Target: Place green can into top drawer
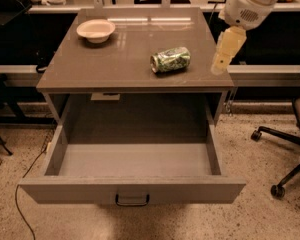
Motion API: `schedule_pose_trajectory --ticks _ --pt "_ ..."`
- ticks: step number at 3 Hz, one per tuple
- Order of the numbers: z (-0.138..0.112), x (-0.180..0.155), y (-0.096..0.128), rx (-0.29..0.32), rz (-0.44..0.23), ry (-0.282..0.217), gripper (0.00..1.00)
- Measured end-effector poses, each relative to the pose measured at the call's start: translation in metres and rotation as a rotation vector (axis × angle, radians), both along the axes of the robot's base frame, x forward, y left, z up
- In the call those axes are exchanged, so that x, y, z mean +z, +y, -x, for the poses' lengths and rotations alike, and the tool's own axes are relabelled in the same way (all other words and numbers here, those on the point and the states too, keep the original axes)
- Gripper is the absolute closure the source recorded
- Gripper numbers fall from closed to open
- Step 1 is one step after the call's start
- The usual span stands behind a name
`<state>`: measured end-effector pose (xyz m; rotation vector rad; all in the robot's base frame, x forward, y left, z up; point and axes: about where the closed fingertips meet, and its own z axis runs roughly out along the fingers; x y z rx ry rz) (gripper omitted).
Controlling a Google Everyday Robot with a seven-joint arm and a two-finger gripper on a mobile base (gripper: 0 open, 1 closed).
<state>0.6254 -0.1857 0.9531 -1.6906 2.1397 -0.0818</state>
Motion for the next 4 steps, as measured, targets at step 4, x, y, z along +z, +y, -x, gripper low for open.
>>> schedule_pose_trajectory --ticks 4 --pt "-0.103 -0.071 0.108 0.092 -0.068 0.143 0.0"
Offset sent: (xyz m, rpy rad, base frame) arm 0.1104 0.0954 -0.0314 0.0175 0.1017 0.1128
